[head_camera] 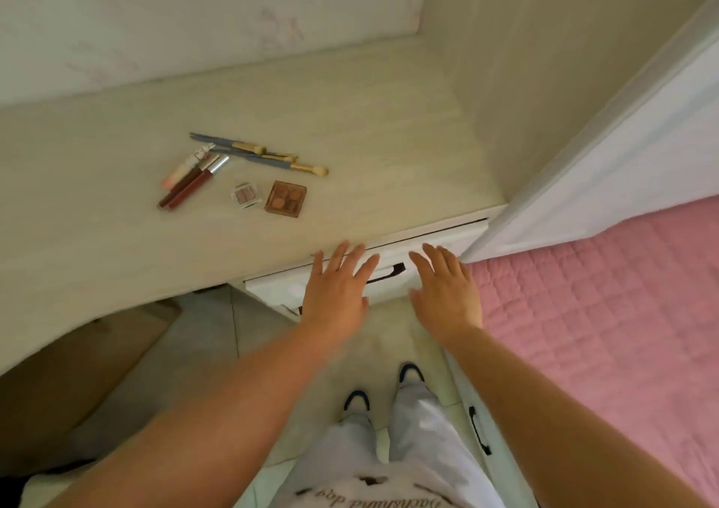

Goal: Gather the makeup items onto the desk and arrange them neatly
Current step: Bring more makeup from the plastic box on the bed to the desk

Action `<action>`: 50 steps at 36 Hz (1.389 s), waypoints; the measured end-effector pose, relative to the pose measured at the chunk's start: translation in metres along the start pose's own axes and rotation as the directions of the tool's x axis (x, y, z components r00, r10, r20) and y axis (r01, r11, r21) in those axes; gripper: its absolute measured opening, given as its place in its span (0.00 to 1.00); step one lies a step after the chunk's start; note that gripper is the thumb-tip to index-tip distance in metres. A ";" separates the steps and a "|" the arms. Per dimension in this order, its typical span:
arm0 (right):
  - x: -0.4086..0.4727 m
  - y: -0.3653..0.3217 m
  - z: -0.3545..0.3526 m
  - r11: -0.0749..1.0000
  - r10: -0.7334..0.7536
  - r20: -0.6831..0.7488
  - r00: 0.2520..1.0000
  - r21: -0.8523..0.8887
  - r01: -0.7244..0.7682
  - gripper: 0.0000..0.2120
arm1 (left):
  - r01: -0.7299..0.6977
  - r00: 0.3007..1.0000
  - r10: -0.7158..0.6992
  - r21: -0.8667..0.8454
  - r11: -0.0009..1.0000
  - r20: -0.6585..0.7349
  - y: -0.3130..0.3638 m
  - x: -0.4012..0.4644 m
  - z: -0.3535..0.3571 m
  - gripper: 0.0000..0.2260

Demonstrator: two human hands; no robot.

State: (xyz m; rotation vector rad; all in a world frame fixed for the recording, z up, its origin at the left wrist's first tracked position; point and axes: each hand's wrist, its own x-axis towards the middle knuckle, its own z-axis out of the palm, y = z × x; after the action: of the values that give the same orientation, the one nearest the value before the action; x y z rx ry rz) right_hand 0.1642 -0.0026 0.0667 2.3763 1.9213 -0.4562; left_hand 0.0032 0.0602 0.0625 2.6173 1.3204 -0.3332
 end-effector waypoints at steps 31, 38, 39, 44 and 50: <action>-0.413 0.043 0.056 0.477 0.870 -0.111 0.481 0.434 -0.764 0.26 | -0.813 0.582 0.806 0.076 0.577 0.109 0.274 -0.218 0.028 0.30; -0.490 0.029 0.094 0.278 0.958 -0.089 0.272 0.524 -0.805 0.25 | -0.911 0.412 0.890 0.120 0.395 0.198 0.314 -0.273 0.060 0.29; -0.499 0.028 0.098 0.258 0.964 -0.084 0.252 0.523 -0.812 0.25 | -0.919 0.393 0.894 0.124 0.374 0.216 0.319 -0.278 0.063 0.29; -0.537 0.026 0.124 0.117 0.990 0.000 0.138 0.534 -0.837 0.25 | -0.955 0.295 0.908 0.135 0.266 0.298 0.346 -0.301 0.083 0.28; -0.586 0.030 0.151 -0.021 0.999 0.036 -0.002 0.554 -0.832 0.26 | -0.976 0.199 0.918 0.155 0.153 0.342 0.382 -0.336 0.099 0.29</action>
State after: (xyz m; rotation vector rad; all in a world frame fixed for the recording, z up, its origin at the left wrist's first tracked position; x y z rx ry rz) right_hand 0.0559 -0.5985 0.0703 3.4405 -0.4679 -0.2408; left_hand 0.1066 -0.4469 0.0895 2.9419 -0.7569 -0.5421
